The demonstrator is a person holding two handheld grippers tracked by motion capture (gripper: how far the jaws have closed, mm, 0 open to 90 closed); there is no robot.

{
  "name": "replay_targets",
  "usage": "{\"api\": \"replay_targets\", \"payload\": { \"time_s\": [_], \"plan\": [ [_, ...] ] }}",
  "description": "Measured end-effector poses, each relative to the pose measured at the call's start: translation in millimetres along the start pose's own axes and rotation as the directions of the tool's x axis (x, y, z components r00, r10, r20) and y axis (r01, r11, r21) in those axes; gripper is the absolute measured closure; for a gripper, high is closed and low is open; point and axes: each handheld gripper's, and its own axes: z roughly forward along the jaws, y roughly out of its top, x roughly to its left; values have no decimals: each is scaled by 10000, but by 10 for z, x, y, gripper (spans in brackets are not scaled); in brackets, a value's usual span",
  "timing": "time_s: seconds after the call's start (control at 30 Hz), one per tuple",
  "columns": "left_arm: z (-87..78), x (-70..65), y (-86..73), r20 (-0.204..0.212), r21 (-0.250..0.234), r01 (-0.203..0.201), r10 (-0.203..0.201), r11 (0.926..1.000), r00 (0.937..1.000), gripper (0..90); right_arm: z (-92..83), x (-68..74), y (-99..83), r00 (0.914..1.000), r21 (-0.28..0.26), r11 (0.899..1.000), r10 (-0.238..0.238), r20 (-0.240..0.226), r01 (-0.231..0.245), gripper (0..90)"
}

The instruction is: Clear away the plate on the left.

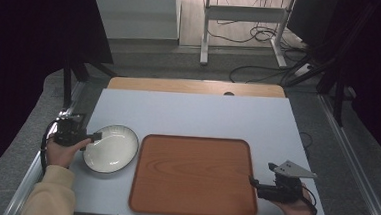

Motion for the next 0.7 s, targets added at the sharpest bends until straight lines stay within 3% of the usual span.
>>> {"api": "replay_targets", "payload": {
  "time_s": [0.7],
  "plan": [
    [113, 130, -134, 721, 317, 544, -566, 9980, 9958, 363, 10, 0, -4, 10000, 69, 10000, -62, 61, 62, 163]
  ]
}}
